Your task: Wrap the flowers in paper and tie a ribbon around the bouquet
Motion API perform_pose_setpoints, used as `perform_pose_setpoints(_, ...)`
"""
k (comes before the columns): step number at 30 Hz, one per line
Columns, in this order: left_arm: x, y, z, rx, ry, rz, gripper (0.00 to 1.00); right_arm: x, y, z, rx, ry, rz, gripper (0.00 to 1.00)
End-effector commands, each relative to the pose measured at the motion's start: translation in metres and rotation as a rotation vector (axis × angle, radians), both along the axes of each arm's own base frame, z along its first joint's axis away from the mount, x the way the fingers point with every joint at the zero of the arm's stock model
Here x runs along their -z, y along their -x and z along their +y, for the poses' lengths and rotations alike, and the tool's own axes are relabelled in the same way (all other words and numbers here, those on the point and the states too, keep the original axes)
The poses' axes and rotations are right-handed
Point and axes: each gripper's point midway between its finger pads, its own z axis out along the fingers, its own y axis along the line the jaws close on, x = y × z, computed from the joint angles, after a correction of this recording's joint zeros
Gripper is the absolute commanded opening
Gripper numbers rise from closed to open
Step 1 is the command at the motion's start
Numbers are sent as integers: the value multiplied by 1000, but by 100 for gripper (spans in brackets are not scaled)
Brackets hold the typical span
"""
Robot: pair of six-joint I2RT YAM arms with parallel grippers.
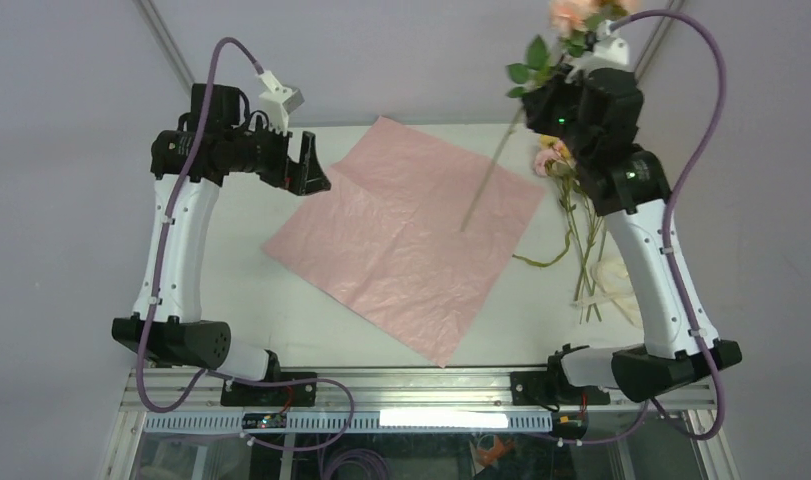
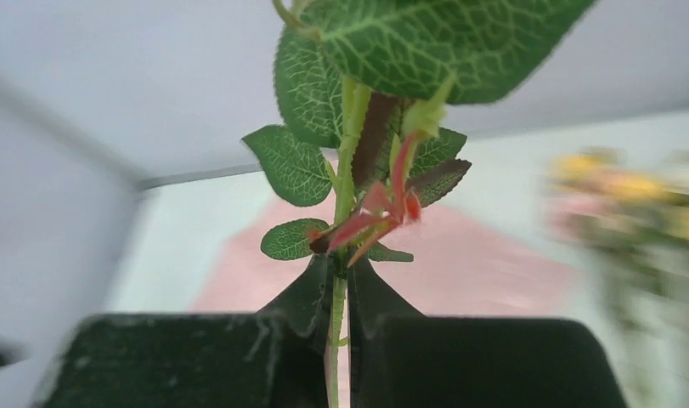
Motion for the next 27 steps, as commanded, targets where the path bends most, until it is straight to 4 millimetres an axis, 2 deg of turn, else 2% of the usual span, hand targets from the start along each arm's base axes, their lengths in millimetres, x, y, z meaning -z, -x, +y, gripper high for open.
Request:
perform_pose_setpoints(1,-87,48,-88,205,417,39,96,-26,6,169,-465,-456,-68,0)
perform_pose_setpoints(3,-94,54,-111,247,449,51,98,-36,19,222,-606,-556,-68,0)
perform_pose_setpoints(5,-95,54,-125,264,465,70,99,-41,29,261,-714,-592,-56,0)
perform_pose_setpoints(7,-94,45,-129,245,465,71,99,-48,38,281,-756,-575,-61,0)
perform_pose_setpoints(10,-85,29,-125,210,416,27,97,-52,51,301,-823,-560,-54,0)
perform_pose_setpoints(12,-82,23,-124,194,396,13,90,-51,57,308,-849,-548,-41,0)
perform_pose_setpoints(13,-80,21,-124,191,392,13,83,-49,60,310,-861,-544,-32,0)
perform_pose_setpoints(18,-75,12,-122,170,369,-5,61,-45,68,314,-894,-525,-9,0)
perform_pose_setpoints(20,-74,10,-122,169,368,-7,39,-43,68,315,-900,-525,-2,0)
perform_pose_setpoints(22,-75,9,-124,159,383,4,3,-41,68,318,-913,-524,8,0)
perform_pose_setpoints(23,-76,8,-125,150,395,16,0,-39,67,319,-912,-518,15,0)
perform_pose_setpoints(25,-71,5,-129,96,442,84,0,-29,58,311,-849,-467,44,1)
perform_pose_setpoints(26,-62,-1,-131,34,469,137,0,-19,48,300,-770,-430,69,16)
perform_pose_setpoints(27,-48,-10,-135,-46,504,203,0,-8,35,282,-672,-391,102,38)
